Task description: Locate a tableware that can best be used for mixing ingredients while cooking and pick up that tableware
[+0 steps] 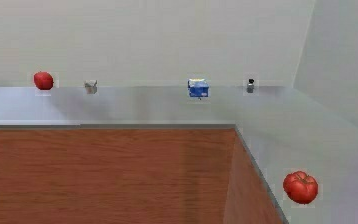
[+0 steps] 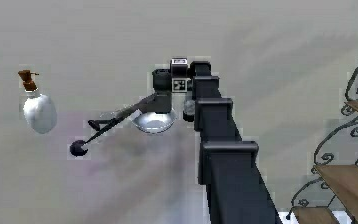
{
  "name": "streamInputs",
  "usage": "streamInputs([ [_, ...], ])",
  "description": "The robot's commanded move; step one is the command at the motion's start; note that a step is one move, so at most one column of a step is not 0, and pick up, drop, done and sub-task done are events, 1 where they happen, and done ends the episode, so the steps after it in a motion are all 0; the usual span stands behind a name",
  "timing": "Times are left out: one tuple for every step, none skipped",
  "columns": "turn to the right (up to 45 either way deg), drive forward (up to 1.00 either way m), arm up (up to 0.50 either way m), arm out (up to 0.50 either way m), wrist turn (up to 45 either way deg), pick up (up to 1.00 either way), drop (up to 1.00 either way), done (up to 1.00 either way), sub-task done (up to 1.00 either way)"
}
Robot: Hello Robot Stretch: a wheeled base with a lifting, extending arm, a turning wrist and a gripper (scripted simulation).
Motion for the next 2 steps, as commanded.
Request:
streamInputs([
  [0.0,0.0,0.0,0.0,45.0,0.0,0.0,0.0,0.0],
  [0.0,0.0,0.0,0.0,33.0,0.0,0.0,0.0,0.0],
])
